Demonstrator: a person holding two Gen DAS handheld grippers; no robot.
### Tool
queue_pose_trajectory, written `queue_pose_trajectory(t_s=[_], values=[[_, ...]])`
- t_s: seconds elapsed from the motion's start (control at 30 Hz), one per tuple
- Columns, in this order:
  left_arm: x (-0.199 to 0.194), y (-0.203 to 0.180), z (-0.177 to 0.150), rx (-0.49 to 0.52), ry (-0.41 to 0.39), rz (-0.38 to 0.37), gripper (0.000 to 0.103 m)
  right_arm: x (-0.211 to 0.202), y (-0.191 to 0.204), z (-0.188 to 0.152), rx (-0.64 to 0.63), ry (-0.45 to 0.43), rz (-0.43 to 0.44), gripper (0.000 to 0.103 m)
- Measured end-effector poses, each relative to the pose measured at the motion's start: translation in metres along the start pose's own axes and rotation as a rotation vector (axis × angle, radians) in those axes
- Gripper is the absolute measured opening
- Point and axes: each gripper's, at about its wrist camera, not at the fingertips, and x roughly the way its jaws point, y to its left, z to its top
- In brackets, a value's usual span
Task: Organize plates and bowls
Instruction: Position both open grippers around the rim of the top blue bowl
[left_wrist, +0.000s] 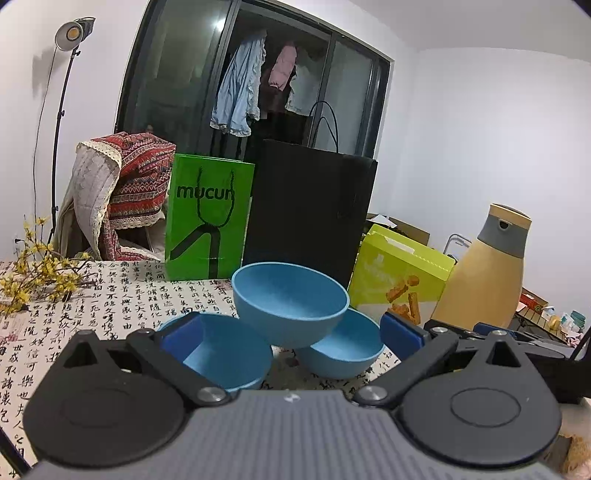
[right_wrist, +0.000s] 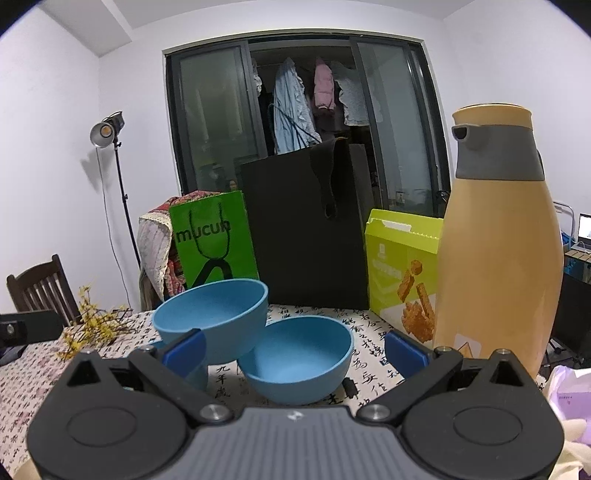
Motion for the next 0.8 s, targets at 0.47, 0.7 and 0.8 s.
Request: queue_pose_trajectory(t_s=[0.47, 0.7, 0.8], values=[[0.033, -0.016, 0.025, -0.015, -0.008, 0.02, 0.103, 0.023, -0.024, 0.031, 0.068, 0.019, -0.031, 0.103], [0.054, -0.011, 0.035, -0.04, -0.004, 0.06, 0.103, 0.039, -0.027, 0.044, 0.106, 0.037, -0.027, 0.103], [0.063, -0.004, 0.04, -0.065, -0.002, 0.095, 0.103, 0.05, -0.028, 0.049, 0.128, 0.053, -0.022, 0.103]])
